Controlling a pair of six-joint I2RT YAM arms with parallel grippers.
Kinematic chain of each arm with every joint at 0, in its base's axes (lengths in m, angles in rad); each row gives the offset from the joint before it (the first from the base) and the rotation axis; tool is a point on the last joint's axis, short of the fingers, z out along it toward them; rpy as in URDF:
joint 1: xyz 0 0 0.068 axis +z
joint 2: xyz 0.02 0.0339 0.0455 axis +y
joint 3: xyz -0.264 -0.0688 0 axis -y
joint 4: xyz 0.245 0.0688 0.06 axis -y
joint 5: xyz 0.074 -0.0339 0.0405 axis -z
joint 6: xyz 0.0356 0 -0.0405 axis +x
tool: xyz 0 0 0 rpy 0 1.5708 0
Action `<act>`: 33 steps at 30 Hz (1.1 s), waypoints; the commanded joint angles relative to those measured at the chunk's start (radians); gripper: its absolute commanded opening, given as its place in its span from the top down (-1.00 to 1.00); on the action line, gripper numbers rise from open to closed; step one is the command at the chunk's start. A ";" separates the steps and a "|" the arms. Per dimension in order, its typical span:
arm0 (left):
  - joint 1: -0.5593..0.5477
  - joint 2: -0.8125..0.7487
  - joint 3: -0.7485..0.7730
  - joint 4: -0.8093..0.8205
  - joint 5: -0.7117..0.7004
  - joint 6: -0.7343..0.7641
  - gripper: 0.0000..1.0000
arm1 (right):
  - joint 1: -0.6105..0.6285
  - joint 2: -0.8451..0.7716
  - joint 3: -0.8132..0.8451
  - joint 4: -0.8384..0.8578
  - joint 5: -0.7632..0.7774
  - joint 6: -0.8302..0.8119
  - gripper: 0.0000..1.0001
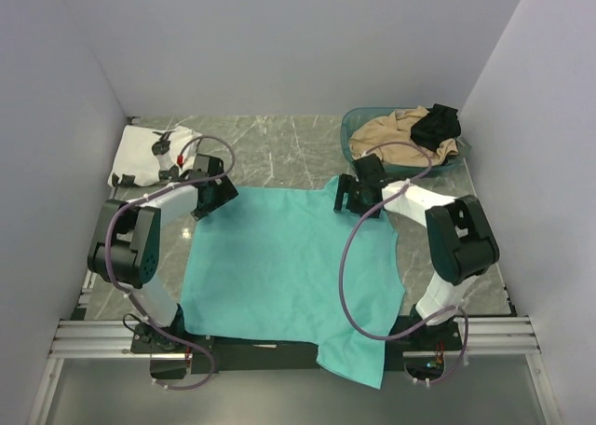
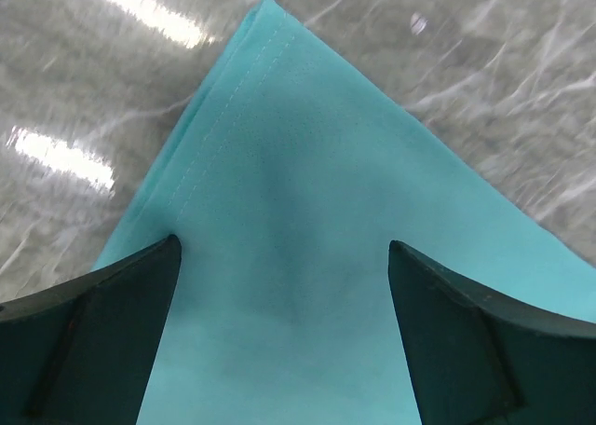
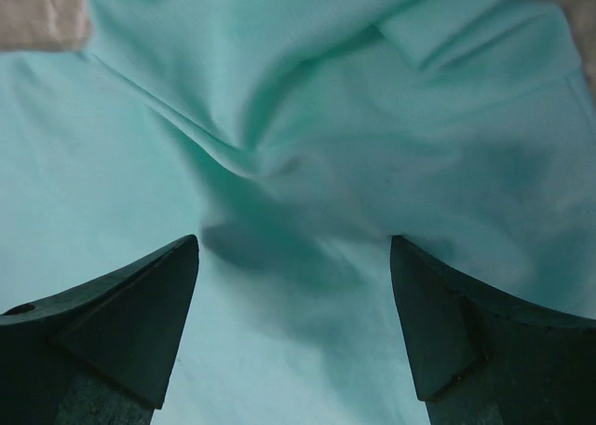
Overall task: Fold and stack the t-shirts
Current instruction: Flatten the tshirt out
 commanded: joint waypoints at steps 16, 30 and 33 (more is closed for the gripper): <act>0.037 0.180 0.162 -0.035 0.073 0.009 -0.99 | -0.125 0.282 0.401 -0.179 0.021 -0.049 -0.77; 0.045 0.038 0.187 -0.078 0.047 0.004 -0.99 | -0.114 0.201 0.480 -0.151 0.012 -0.148 -0.78; 0.045 -0.048 0.140 -0.139 0.016 -0.046 -0.99 | -0.071 0.089 0.403 -0.131 0.021 -0.141 -0.79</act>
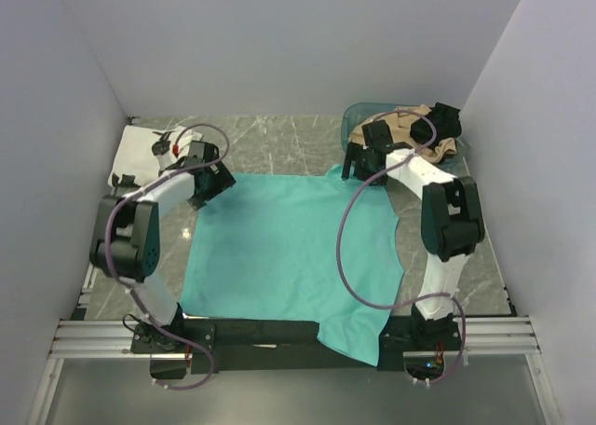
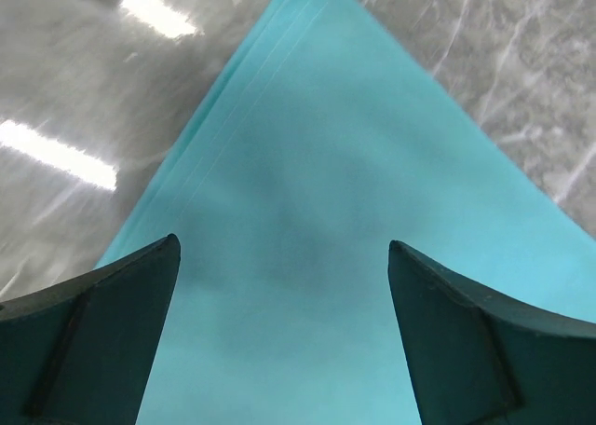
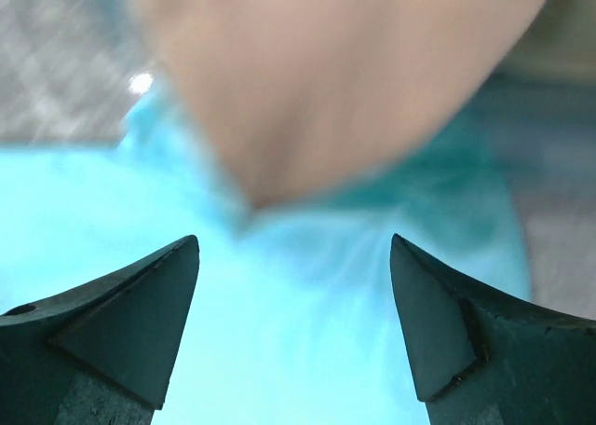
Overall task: Fold and stack the t-shirts
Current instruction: Flatten the tshirt out
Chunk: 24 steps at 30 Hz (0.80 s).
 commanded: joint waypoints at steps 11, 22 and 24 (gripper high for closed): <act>-0.228 -0.564 -0.334 -0.437 -0.147 -0.364 -0.99 | 0.133 -0.495 -0.383 0.104 0.020 0.057 -0.80; -0.459 -0.868 -0.584 -0.675 -0.032 -0.736 -0.99 | 0.136 -0.610 -0.503 0.133 0.019 0.089 -0.81; -0.479 -0.891 -0.592 -0.678 -0.022 -0.753 -0.99 | 0.139 -0.602 -0.506 0.142 -0.012 0.092 -0.81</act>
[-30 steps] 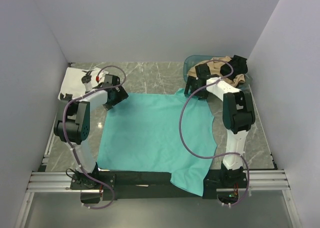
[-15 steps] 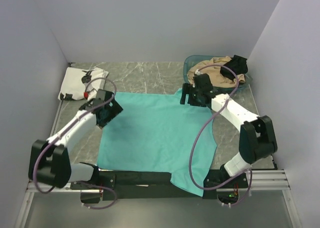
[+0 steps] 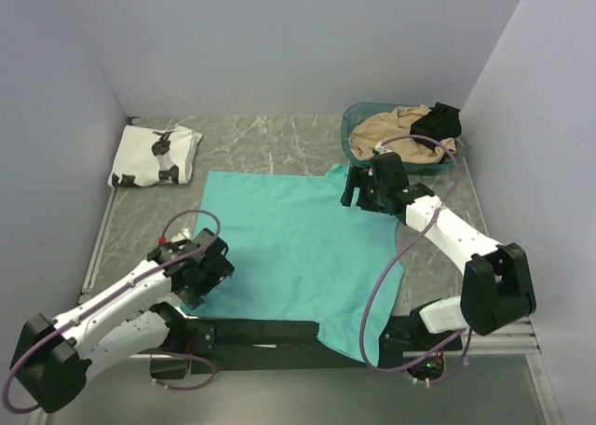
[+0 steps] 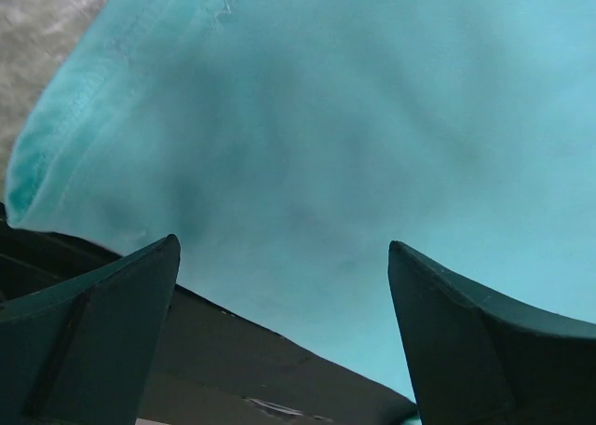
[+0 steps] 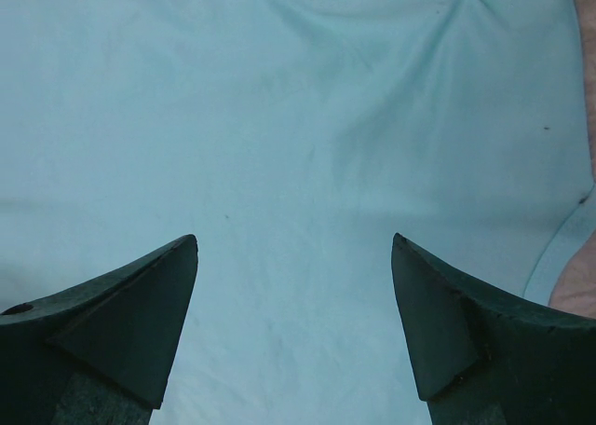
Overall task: Fold and stack the t-shirts
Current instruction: Flatten the tshirt out, then fold the tshirt
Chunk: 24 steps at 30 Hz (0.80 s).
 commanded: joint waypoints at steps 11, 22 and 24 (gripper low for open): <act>-0.118 0.025 0.056 -0.250 0.090 -0.344 -0.90 | 0.007 0.016 -0.024 0.047 -0.046 0.004 -0.81; -0.184 0.156 0.039 -0.162 0.129 -0.360 -0.32 | 0.006 0.036 -0.034 0.069 -0.021 -0.002 -0.81; -0.185 0.172 0.025 -0.090 0.110 -0.360 -0.15 | 0.007 0.037 -0.036 0.072 -0.027 -0.004 -0.81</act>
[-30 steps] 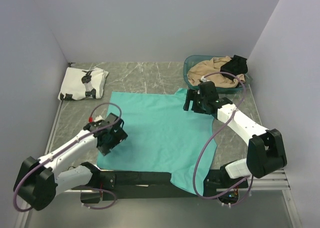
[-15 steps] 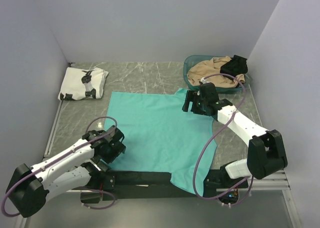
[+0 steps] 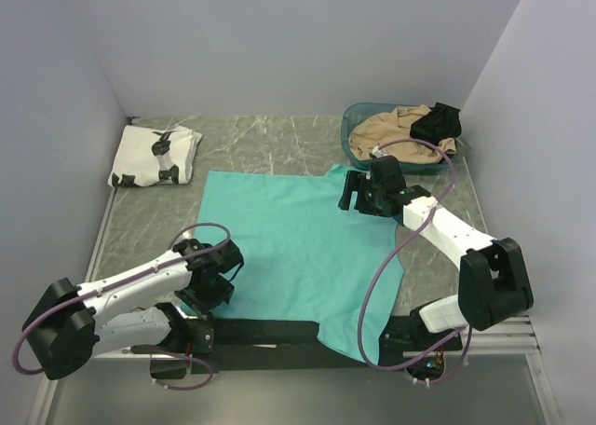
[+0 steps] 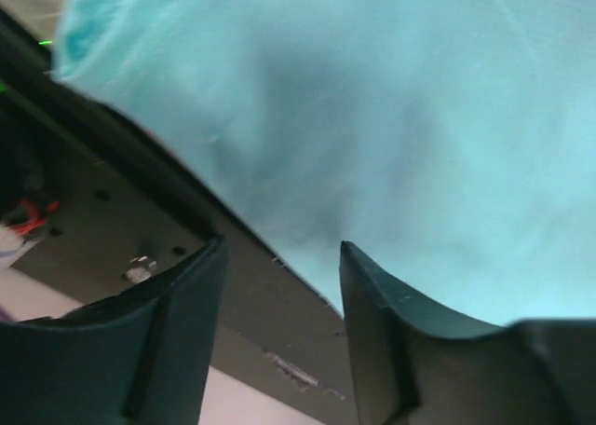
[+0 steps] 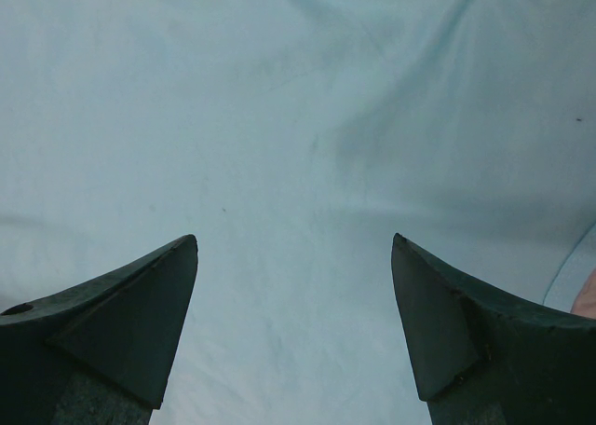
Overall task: Fold and stack the t-shirts
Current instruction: Fold the tshirt
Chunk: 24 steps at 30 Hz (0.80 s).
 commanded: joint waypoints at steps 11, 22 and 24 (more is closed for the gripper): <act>-0.005 0.104 -0.099 0.215 0.038 0.016 0.41 | 0.004 -0.023 -0.023 0.034 0.028 0.006 -0.81; -0.005 0.065 -0.033 0.126 -0.041 0.044 0.99 | 0.087 -0.186 -0.107 -0.099 0.048 -0.030 -0.79; -0.005 0.069 -0.007 0.109 -0.060 0.073 0.99 | 0.170 -0.233 -0.139 -0.165 0.074 -0.048 -0.79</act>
